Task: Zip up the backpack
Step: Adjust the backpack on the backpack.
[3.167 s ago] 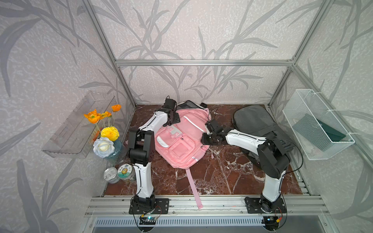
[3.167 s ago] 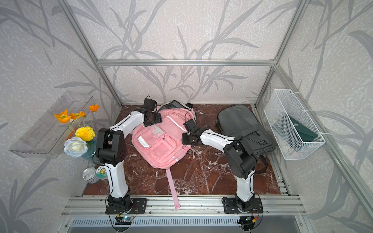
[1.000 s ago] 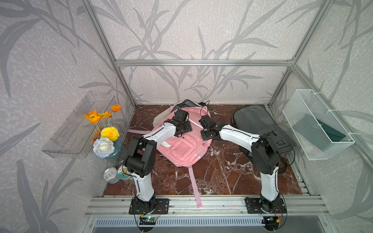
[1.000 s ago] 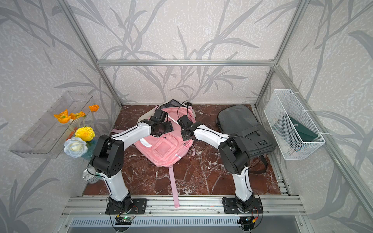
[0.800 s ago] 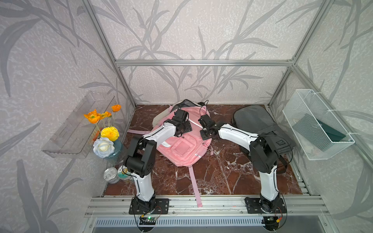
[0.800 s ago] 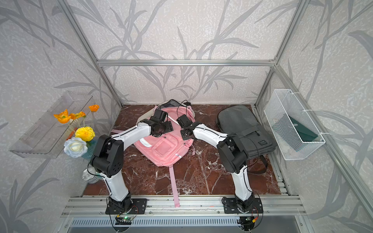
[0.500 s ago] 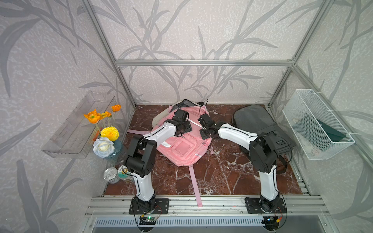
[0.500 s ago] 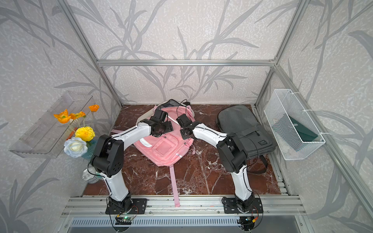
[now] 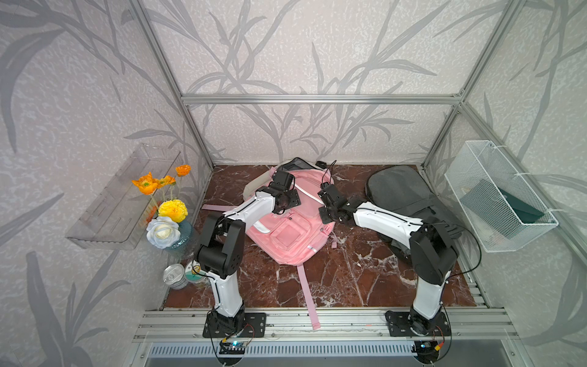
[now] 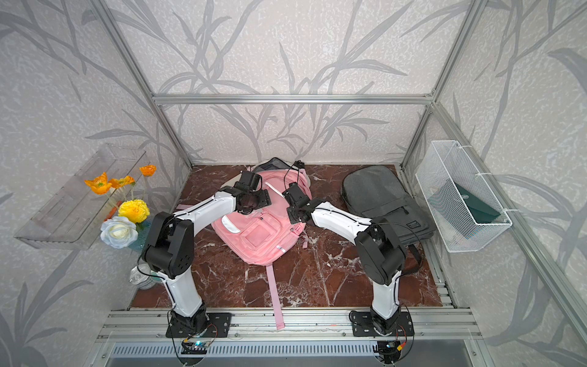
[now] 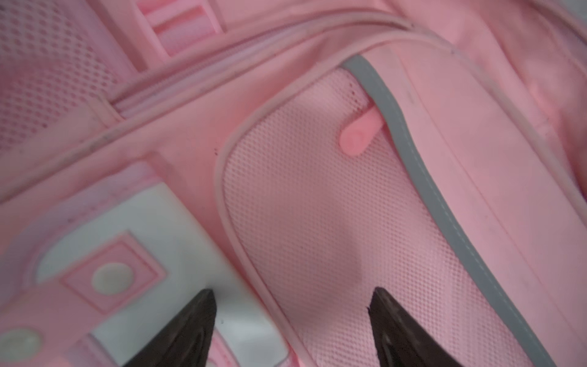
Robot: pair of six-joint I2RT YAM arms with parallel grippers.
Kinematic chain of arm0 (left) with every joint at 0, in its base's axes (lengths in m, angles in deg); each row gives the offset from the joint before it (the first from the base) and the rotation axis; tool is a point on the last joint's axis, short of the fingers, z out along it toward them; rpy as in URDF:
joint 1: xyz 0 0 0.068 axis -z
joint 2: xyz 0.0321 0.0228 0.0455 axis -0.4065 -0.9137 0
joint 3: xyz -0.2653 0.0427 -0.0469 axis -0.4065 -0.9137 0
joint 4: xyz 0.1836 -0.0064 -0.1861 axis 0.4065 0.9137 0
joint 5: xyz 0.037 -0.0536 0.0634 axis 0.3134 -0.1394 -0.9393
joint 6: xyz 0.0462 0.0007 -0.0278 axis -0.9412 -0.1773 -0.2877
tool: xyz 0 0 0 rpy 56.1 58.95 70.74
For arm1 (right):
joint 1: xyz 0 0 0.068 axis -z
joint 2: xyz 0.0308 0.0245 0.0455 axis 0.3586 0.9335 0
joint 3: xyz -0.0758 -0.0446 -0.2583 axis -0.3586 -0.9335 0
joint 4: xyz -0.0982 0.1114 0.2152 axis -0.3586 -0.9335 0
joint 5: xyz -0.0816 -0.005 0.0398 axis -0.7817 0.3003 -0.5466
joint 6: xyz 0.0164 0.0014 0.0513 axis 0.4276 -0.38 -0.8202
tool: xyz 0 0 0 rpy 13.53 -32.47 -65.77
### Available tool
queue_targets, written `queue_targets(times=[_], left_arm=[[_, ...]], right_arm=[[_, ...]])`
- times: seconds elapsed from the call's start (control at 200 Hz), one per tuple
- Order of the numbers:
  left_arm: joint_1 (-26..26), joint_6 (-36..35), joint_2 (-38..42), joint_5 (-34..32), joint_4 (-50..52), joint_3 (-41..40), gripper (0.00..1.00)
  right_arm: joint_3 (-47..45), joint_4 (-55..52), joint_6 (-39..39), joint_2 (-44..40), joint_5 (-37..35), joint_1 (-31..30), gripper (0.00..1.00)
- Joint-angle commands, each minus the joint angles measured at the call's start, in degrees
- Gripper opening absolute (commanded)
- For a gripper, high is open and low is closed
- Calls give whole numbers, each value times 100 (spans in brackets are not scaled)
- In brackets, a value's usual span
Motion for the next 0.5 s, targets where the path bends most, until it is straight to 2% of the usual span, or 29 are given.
queue_targets(times=[0.0, 0.12, 0.3, 0.37, 0.495], left_arm=[[-3, 55, -56, 376, 181, 296, 76], [184, 393, 449, 522, 97, 59, 76], [303, 1223, 1223, 1043, -684, -955, 72], [410, 1405, 1242, 1245, -1054, -1155, 71], [551, 1493, 842, 1384, -1048, -1008, 67]], right_arm=[[-435, -120, -442, -549, -240, -69, 0], [-807, 12, -719, -948, -314, -70, 0], [-833, 17, -761, -884, -197, -76, 0], [-829, 75, -773, -862, -149, -89, 0], [-793, 96, -771, -841, -136, -117, 0]])
